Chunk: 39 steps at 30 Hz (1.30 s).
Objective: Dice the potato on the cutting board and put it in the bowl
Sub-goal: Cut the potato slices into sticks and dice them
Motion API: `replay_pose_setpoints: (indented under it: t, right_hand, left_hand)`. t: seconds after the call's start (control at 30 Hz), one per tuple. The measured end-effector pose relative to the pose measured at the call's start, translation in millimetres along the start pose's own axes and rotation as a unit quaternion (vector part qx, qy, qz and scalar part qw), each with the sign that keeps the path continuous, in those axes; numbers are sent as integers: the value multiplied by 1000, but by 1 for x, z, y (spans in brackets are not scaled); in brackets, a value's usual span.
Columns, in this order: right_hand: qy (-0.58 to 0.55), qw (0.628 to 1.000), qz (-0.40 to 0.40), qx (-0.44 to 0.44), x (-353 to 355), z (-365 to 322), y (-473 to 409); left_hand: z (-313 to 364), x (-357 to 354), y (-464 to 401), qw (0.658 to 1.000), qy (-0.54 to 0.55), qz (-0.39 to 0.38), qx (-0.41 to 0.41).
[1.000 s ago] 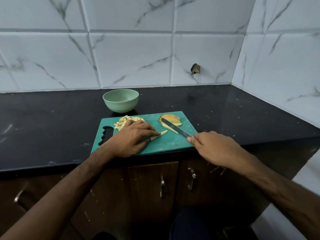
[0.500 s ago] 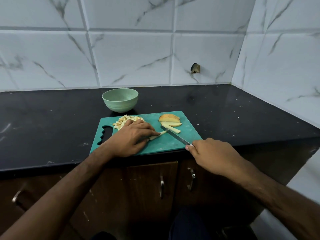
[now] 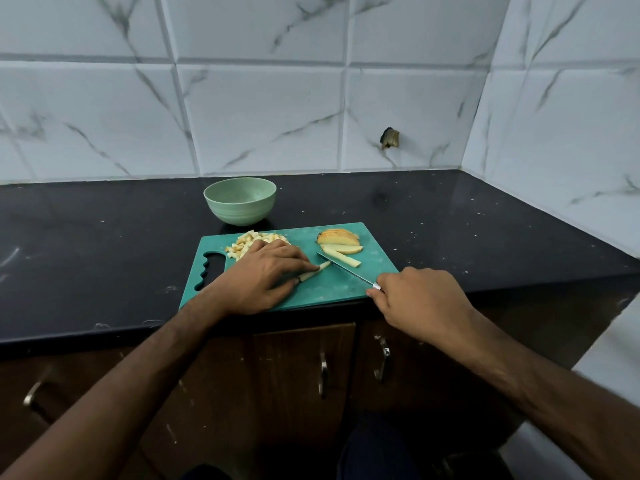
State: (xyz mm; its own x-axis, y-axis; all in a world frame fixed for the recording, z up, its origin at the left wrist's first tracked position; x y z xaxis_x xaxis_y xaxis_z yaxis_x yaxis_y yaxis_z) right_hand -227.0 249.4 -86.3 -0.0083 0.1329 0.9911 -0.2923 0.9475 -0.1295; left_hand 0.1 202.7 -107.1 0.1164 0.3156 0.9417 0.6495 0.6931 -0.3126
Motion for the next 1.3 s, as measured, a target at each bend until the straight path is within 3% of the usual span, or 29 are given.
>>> replay_pose_setpoints:
  t: [0.1, 0.27, 0.47, 0.67, 0.8, 1.3]
  right_hand:
    - [3, 1000, 16, -9, 3, 1, -2]
    - [-129, 990, -51, -27, -1, 10, -8]
    - [-174, 978, -107, -34, -12, 9, -5]
    - [-146, 986, -77, -28, -1, 13, -10]
    - [-188, 975, -119, -26, -9, 5, -3]
    - [-186, 977, -101, -30, -6, 4, -6]
  left_hand:
    - [0, 0, 0, 1000, -1, -1, 3]
    - [0, 1, 0, 1000, 0, -1, 1]
    - [-1, 0, -1, 1000, 0, -1, -4]
    - [1, 1, 0, 1000, -1, 6, -4]
    - [-1, 1, 0, 1000, 3, 5, -1]
    - [1, 2, 0, 999, -5, 34, -9]
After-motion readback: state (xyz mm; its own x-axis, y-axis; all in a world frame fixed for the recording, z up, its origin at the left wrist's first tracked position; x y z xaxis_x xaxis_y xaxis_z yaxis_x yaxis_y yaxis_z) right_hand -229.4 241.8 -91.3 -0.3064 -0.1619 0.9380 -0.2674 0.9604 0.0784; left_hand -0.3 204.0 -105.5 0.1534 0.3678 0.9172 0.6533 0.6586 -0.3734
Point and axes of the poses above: each hand's wrist, its own y-axis away from the middle knuckle, its own x-axis out of the back of the hand, z = x × y, the point moved 5 cm from there along -y, towards the middle knuckle, and after that the axes turned 10 degrees about -y, right-handed, at the moved point
